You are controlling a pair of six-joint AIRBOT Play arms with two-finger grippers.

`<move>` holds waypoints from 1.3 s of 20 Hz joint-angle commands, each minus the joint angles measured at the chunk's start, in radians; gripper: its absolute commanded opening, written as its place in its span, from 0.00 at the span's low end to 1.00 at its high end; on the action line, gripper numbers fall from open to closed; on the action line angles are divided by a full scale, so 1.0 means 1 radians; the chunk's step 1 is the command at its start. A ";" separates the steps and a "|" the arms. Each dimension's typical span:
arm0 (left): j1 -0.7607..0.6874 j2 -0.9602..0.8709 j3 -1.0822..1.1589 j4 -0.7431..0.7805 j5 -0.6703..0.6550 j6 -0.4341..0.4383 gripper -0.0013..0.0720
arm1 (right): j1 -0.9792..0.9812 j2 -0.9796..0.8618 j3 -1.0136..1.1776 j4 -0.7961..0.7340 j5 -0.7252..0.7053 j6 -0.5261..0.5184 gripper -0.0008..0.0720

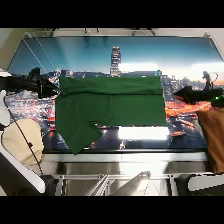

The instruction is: Fold the shirts.

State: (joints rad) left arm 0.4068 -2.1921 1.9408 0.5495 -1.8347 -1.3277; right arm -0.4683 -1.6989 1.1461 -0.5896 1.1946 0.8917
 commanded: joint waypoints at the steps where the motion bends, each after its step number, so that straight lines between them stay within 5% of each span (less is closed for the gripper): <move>1: 0.013 0.166 -0.138 0.022 -0.013 0.011 0.48 | 0.003 0.018 -0.122 -0.142 0.095 0.047 0.43; 9: 0.015 0.662 -0.722 0.490 0.072 -0.013 0.49 | 0.185 0.015 -0.192 -0.150 0.018 0.050 0.42; 14: 0.013 0.865 -1.146 0.514 0.247 -0.044 0.49 | 0.218 0.016 -0.191 -0.143 0.016 0.040 0.05; 22: -0.146 0.734 -1.318 0.447 0.535 -0.041 0.49 | 0.219 0.018 -0.191 -0.072 0.043 0.036 0.04; 23: -0.162 0.703 -1.316 0.427 0.571 -0.033 0.47 | 0.219 0.018 -0.191 -0.068 0.048 0.036 0.04; 24: -0.168 0.686 -1.291 0.414 0.582 -0.008 0.36 | 0.219 0.018 -0.191 -0.068 0.053 0.036 0.04; 26: -0.182 0.678 -1.226 0.421 0.602 -0.005 0.36 | 0.217 0.018 -0.191 -0.069 0.066 0.036 0.04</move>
State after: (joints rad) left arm 0.2550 -1.4761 0.6697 0.9703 -1.3537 -1.3537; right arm -0.2504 -1.6825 0.9539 -0.6849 1.2263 0.9276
